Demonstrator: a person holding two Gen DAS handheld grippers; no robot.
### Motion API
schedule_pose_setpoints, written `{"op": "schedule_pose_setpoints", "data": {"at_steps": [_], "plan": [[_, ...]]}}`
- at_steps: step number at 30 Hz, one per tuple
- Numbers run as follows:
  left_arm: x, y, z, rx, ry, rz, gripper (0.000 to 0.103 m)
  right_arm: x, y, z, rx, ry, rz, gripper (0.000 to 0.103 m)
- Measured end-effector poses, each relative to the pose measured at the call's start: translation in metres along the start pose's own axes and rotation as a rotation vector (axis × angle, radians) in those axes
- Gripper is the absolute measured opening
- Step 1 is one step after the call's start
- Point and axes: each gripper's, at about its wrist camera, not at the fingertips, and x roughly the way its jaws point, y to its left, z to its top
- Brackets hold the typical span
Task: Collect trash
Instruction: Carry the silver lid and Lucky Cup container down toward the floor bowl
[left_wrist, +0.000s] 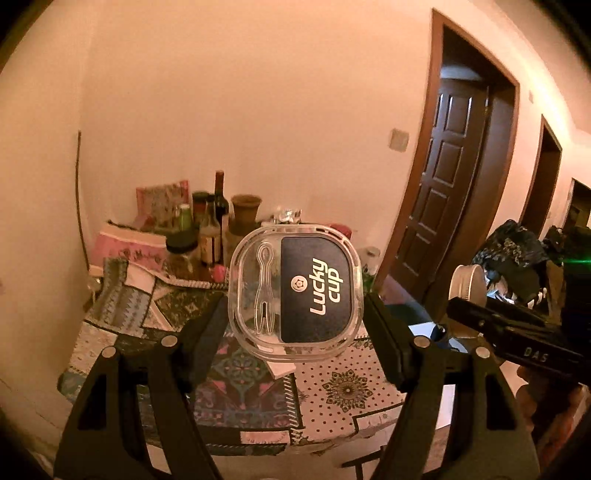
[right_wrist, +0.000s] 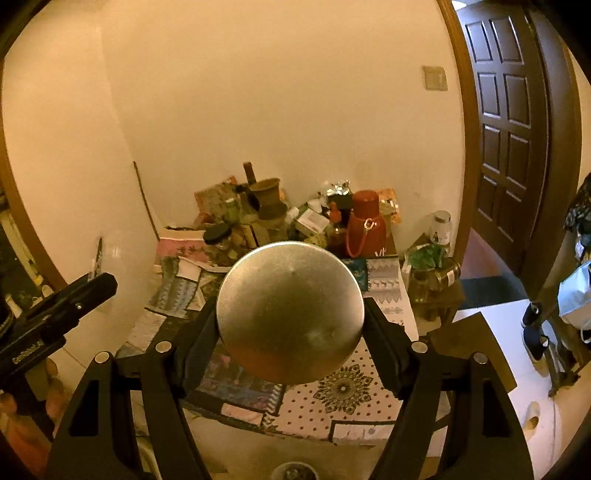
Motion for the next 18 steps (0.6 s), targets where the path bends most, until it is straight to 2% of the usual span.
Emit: {"op": "schedule_pose_setpoints", "data": {"at_steps": [7,18], "plan": [[-0.068,0.016,-0.019,0.022,-0.044,-0.047,0.073,-0.041,0.038,-0.029,0.02,-0.045,-0.02,0.071],[-0.164,0.063,-0.079,0.057,0.008,-0.094,0.073,-0.093,0.113,-0.098,0.081,-0.029,-0.057,0.071]]}}
